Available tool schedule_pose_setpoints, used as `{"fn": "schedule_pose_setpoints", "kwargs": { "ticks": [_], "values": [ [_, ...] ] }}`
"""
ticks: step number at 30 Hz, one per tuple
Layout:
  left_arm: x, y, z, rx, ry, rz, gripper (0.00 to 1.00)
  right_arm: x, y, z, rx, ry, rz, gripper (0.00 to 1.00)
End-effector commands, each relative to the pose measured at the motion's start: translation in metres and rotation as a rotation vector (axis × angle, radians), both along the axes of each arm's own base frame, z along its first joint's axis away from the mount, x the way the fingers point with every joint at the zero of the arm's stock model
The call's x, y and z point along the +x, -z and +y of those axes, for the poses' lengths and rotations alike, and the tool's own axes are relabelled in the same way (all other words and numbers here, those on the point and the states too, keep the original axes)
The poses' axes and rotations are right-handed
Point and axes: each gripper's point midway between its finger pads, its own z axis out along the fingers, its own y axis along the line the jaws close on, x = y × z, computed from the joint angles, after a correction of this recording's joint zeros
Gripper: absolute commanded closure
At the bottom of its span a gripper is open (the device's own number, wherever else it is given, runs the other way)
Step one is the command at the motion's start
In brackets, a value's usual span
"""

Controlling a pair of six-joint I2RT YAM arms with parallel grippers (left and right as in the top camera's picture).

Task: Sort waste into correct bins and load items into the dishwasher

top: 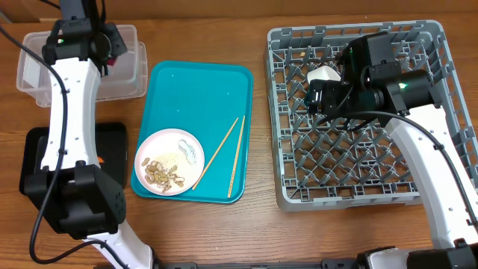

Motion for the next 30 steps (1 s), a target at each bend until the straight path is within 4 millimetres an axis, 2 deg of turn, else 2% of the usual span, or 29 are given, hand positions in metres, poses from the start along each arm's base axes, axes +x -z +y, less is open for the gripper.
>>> {"fn": "schedule_pose_setpoints", "kwargs": {
  "ticks": [1,4,7,9,12,14,17,25,27,30],
  "values": [
    [0.002,0.011,0.011,0.006,-0.012,0.022,0.41,0.000,-0.006,0.000,-0.004,-0.003,-0.024,0.00],
    [-0.003,0.014,0.005,-0.024,0.010,0.043,0.40,0.000,-0.006,0.000,-0.004,-0.003,-0.023,0.00],
    [-0.014,0.025,-0.023,-0.125,0.091,0.104,0.41,0.000,-0.006,0.000,-0.004,-0.003,-0.023,0.00],
    [-0.031,0.037,-0.055,-0.254,0.178,0.185,0.42,0.000,-0.006,0.000,-0.004,-0.003,-0.023,0.00],
    [-0.068,0.054,-0.099,-0.411,0.262,0.355,0.42,0.000,-0.006,0.000,-0.004,-0.003,-0.023,0.00],
    [-0.096,0.067,-0.117,-0.418,0.271,0.492,0.41,0.000,-0.006,0.000,-0.004,-0.003,-0.023,0.00],
    [-0.119,0.083,-0.134,-0.381,0.288,0.627,0.39,0.000,-0.006,0.000,-0.004,-0.003,-0.023,0.00],
    [-0.151,0.136,-0.176,-0.354,0.307,0.828,0.38,-0.002,-0.005,0.000,-0.007,-0.004,-0.014,0.00],
    [-0.159,0.147,-0.178,-0.350,0.278,0.868,0.39,-0.003,-0.005,-0.001,-0.008,-0.004,-0.010,0.00],
    [-0.172,0.162,-0.171,-0.321,0.200,0.916,0.38,-0.003,-0.004,-0.001,-0.008,-0.004,-0.008,0.00]
  ]
}}
